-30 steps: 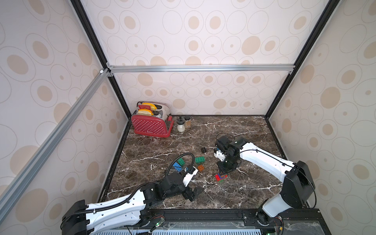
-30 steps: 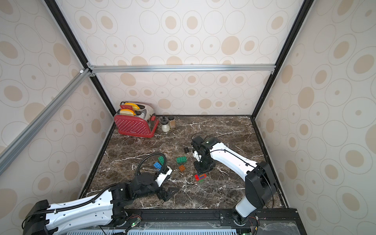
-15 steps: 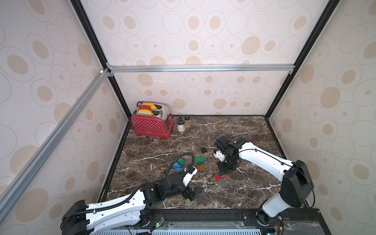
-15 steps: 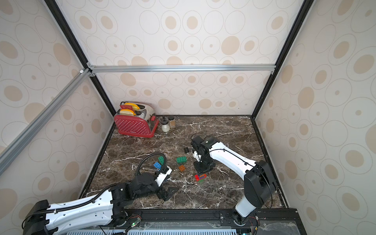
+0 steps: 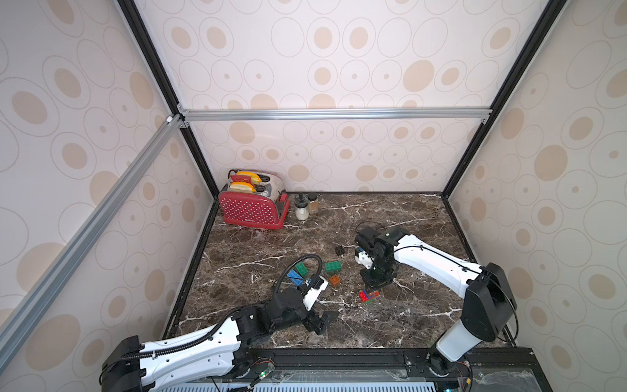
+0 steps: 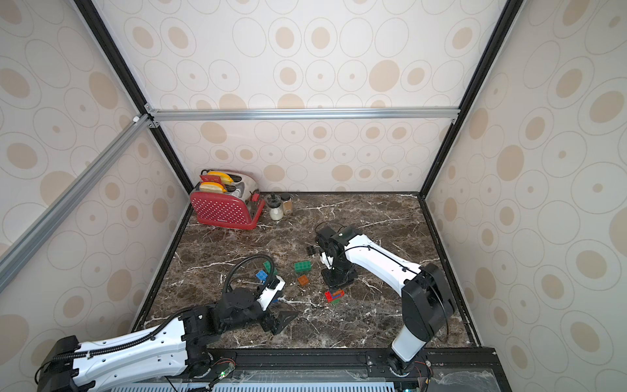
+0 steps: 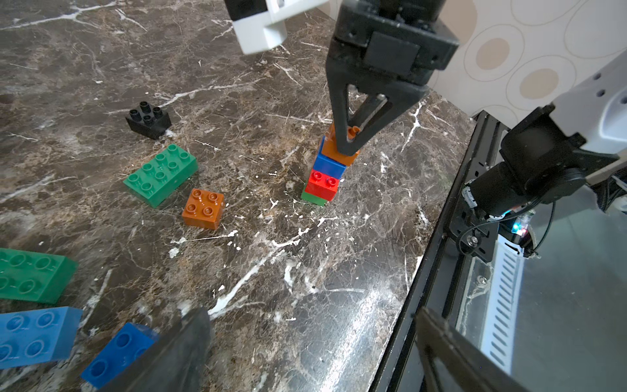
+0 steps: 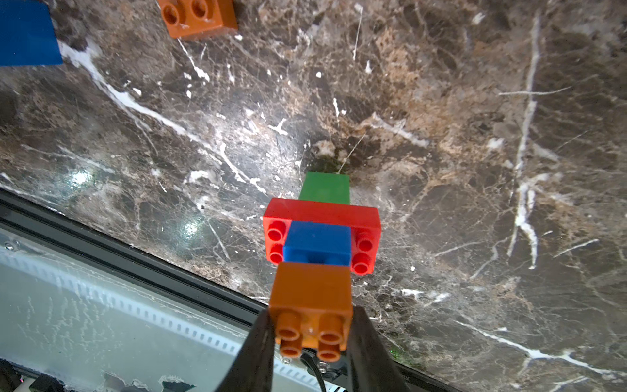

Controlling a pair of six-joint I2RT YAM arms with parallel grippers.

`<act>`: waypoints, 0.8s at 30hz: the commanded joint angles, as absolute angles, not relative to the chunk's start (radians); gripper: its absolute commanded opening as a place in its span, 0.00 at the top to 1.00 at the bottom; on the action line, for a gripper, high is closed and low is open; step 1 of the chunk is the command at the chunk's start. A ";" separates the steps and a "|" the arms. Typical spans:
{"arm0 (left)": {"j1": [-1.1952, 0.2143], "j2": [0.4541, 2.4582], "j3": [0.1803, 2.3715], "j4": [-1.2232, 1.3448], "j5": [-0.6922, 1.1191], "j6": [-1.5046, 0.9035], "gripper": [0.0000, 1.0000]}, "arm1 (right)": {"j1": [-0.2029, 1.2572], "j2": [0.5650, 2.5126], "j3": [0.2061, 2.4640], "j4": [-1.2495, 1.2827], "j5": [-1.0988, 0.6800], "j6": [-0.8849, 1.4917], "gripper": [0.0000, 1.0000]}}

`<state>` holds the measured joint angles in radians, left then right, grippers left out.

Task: Assemble the letter f with lego
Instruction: Assemble the lego brick with the lego brick.

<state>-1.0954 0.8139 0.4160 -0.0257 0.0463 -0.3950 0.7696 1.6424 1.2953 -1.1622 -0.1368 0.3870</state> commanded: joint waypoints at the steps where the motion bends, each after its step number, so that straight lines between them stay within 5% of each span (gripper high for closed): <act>1: -1.106 0.795 0.445 -0.035 0.035 -0.383 0.04 | 0.787 1.724 1.255 -1.141 -0.118 0.377 0.68; 24: -1.105 0.747 0.442 -0.035 0.026 -0.385 0.03 | 0.793 1.866 1.295 -1.177 -0.102 0.342 0.68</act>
